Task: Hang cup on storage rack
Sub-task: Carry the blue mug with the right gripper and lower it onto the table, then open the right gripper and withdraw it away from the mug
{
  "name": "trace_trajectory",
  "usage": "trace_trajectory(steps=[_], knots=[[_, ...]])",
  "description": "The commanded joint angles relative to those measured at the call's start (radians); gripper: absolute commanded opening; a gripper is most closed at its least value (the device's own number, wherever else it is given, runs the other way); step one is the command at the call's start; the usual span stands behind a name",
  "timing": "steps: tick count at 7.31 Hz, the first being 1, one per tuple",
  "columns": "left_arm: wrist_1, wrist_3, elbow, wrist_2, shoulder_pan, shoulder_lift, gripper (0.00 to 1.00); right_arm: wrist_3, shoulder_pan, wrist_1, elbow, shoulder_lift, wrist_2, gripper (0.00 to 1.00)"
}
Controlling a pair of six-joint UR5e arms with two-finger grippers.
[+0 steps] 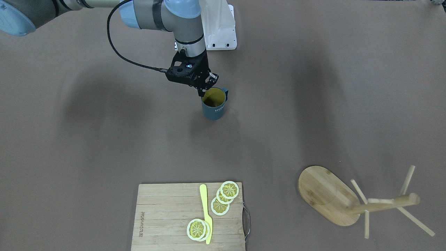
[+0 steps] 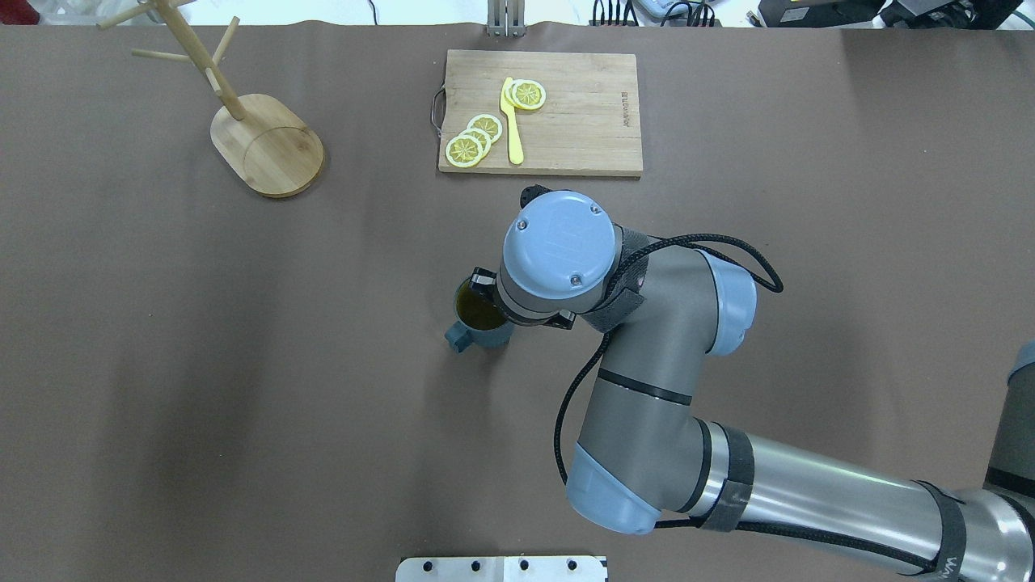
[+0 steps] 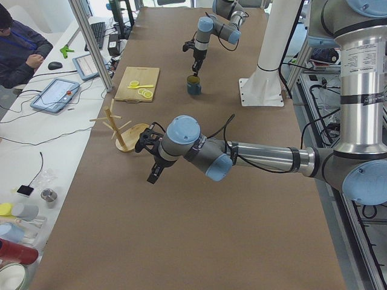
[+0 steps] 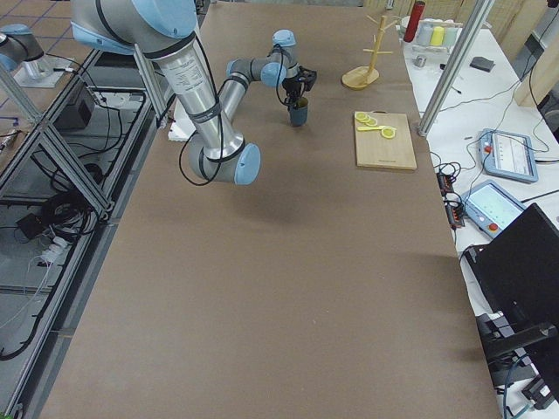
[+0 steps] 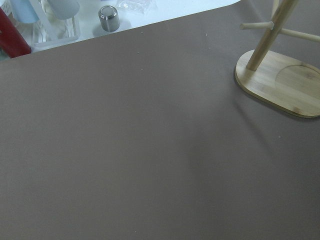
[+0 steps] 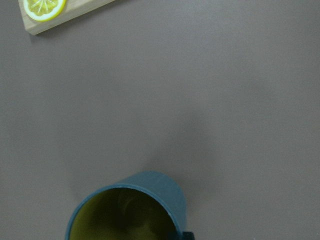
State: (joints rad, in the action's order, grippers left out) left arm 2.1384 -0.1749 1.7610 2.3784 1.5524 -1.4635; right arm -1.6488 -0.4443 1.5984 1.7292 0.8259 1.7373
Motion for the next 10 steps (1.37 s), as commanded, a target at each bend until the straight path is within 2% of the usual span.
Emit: trace_trajectory(steps=[1, 2, 3, 4, 5, 7, 8, 9, 10], knots=[[0.0, 0.0, 0.0, 0.001, 0.0, 0.0, 0.98, -0.002, 0.003, -0.003, -0.005, 0.002, 0.001, 0.0], [0.0, 0.0, 0.0, 0.001, 0.0, 0.005, 0.98, -0.006, 0.006, -0.006, -0.02, 0.002, -0.001, 0.13], [0.0, 0.0, 0.002, 0.001, 0.0, 0.005, 0.98, -0.008, 0.007, -0.008, -0.026, 0.002, -0.005, 0.57], [0.002, 0.0, 0.002, 0.001, 0.0, 0.005, 0.98, -0.008, 0.009, -0.008, -0.036, -0.001, -0.036, 0.84], [0.002, 0.0, 0.003, -0.001, 0.0, 0.005, 0.98, -0.002, 0.003, -0.008, -0.024, 0.002, -0.039, 0.99], [0.002, -0.002, 0.008, 0.031, 0.0, 0.003, 0.98, 0.058, -0.086, -0.002, 0.007, 0.021, -0.018, 1.0], [0.003, -0.033, 0.015, 0.11, 0.0, -0.001, 0.98, 0.137, -0.147, 0.002, 0.038, 0.065, 0.028, 1.0], [0.077, -0.148, 0.035, 0.123, -0.002, 0.002, 0.98, 0.223, -0.222, -0.003, 0.065, 0.121, 0.089, 1.0], [0.215, -0.298, 0.032, 0.122, -0.032, 0.005, 0.99, 0.327, -0.284, -0.008, 0.067, 0.165, 0.122, 1.0]])
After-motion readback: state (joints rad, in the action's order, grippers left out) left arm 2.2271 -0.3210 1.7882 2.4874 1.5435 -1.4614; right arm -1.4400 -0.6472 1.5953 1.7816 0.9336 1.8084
